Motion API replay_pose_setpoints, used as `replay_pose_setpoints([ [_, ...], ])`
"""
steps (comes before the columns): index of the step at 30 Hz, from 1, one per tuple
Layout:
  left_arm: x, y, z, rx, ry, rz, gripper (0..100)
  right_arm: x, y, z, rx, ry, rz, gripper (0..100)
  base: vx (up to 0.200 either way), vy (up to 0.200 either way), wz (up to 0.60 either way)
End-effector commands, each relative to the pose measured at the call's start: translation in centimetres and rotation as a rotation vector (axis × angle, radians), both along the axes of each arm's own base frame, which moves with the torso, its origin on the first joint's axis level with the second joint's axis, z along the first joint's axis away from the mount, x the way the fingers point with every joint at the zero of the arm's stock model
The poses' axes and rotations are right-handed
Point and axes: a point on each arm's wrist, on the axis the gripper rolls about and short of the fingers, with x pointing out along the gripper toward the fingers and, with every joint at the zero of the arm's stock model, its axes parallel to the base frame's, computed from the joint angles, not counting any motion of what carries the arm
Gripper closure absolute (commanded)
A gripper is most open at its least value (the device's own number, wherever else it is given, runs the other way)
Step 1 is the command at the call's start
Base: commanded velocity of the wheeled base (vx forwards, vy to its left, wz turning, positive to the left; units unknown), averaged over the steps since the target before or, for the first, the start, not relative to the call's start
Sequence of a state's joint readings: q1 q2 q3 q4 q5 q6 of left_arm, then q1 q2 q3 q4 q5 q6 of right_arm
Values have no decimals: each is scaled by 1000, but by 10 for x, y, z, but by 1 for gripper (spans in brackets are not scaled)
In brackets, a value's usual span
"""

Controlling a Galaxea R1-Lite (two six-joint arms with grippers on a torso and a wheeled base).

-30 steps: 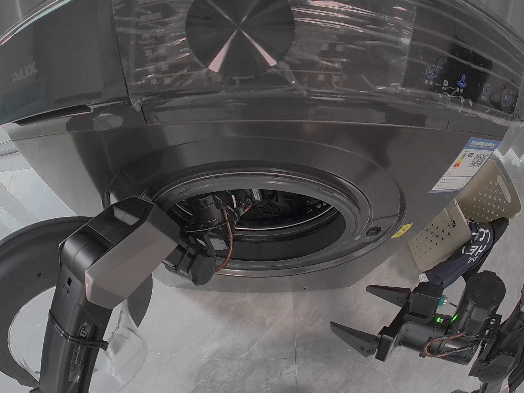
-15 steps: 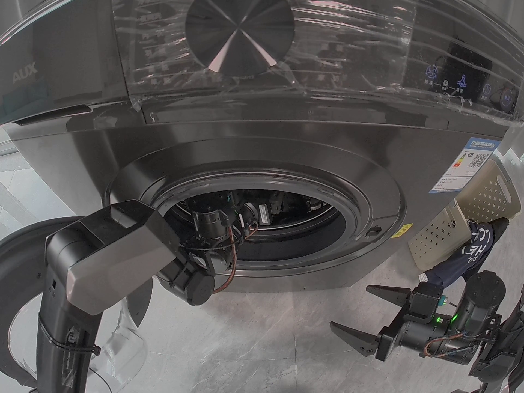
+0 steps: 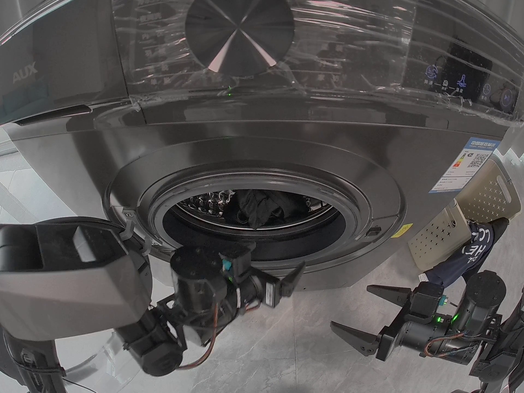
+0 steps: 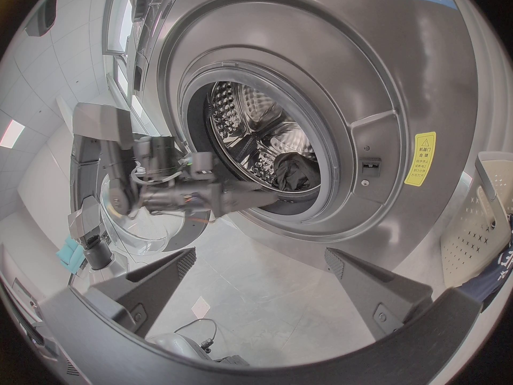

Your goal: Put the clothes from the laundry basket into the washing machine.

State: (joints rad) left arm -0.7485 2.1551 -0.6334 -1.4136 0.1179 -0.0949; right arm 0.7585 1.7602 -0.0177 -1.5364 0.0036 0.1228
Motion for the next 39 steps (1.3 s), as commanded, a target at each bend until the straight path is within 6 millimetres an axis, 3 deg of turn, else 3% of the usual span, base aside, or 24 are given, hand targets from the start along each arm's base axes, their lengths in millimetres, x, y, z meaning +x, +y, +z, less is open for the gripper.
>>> replay_pose_setpoints([
  [1,-87,21,22,-16,-17,-184,0,-5,-2,1,-4,1,-6,0,0,0,0],
  [4,-100,29,28,-14,-21,-188,0,-7,-4,6,15,-17,-30,0,0,0,0],
  [8,-122,64,53,-76,-59,-133,0,-15,-15,26,76,-86,-55,0,0,0,0],
  [16,-159,119,79,-170,-141,-8,0,-47,-52,51,107,-128,-141,0,-200,0,0],
  [20,-174,149,92,-193,-178,66,0,-49,-71,52,84,-132,-257,0,-200,0,0],
  [27,-201,194,85,-141,-150,181,0,-72,-106,55,96,-176,-445,0,-171,0,0],
  [31,-223,217,69,-101,-117,229,0,-107,-128,41,48,-183,-563,0,-100,0,0],
  [32,-223,217,69,-101,-117,229,0,-107,-128,41,48,-183,-563,0,-200,0,0],
  [33,-233,226,64,-105,-131,253,0,-125,-136,32,20,-202,-616,0,-200,0,0],
  [35,-241,231,59,-103,-145,276,0,-138,-140,27,14,-224,-661,0,-200,0,0],
  [39,-261,238,47,-118,-188,273,0,-157,-142,28,35,-275,-709,0,-150,0,0],
])
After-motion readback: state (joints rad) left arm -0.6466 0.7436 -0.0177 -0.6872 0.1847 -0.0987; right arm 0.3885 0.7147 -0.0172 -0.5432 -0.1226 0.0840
